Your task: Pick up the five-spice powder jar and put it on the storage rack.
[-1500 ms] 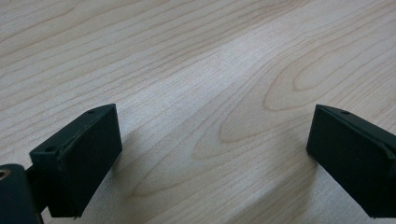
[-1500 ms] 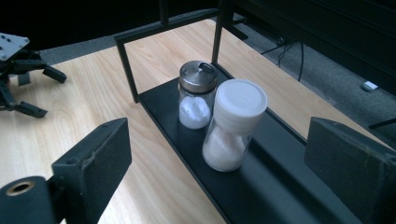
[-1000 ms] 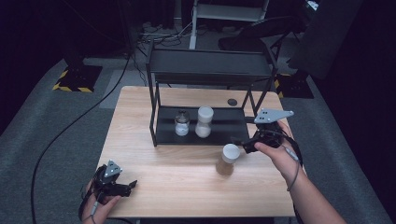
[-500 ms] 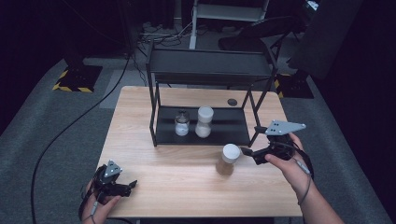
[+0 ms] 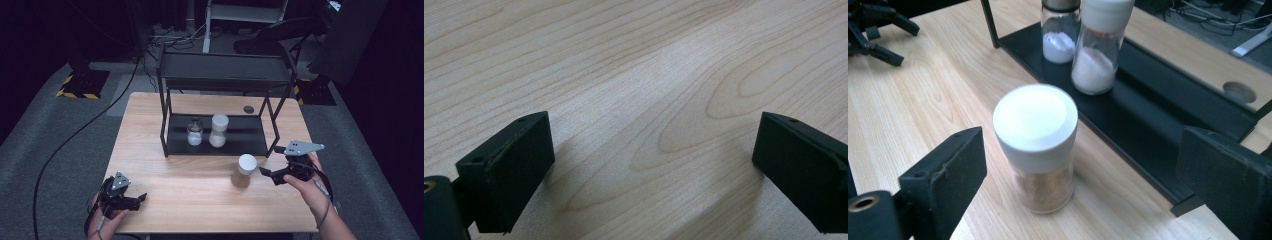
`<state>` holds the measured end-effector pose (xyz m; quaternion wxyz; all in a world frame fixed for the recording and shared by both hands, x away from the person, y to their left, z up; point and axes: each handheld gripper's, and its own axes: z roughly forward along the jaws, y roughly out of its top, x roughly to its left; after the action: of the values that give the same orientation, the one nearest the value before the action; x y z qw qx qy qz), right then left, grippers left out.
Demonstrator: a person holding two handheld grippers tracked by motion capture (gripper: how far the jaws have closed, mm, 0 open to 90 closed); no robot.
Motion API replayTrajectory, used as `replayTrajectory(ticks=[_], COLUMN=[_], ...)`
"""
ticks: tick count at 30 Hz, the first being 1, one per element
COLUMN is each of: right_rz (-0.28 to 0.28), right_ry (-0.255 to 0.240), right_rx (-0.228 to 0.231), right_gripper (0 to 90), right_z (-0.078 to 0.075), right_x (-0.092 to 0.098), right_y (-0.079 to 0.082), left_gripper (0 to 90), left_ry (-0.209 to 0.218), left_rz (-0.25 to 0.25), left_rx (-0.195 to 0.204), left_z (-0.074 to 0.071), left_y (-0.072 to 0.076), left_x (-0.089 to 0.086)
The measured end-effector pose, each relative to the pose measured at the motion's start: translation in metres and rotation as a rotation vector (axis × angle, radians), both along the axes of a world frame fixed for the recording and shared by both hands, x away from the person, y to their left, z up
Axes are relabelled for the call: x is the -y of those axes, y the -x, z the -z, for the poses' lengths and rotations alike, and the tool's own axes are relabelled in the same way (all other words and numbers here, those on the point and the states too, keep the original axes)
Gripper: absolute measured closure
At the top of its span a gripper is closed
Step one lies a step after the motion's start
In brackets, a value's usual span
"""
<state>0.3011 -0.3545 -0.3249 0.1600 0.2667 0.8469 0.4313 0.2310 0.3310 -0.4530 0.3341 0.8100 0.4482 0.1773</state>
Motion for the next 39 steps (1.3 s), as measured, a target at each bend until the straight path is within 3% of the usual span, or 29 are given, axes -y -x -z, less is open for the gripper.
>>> replayTrajectory(ticks=[7, 21, 39], right_rz=[0.003, -0.018, -0.075], right_ry=[-0.008, 0.03, 0.026], right_rx=[-0.019, -0.032, -0.035], right_gripper=[5.9, 5.9, 6.1], right_z=[0.018, 0.045, 0.053], right_x=[0.001, 0.001, -0.021], right_y=[-0.001, -0.002, -0.023], left_gripper=[2.7, 2.7, 2.7], left_ry=[0.0, -0.001, 0.0], left_rz=[0.0, -0.003, -0.004], left_rx=[0.001, -0.001, -0.002], left_z=[0.0, 0.0, 0.0], left_y=[0.0, 0.0, -0.001], left_x=[0.0, 0.0, 0.0])
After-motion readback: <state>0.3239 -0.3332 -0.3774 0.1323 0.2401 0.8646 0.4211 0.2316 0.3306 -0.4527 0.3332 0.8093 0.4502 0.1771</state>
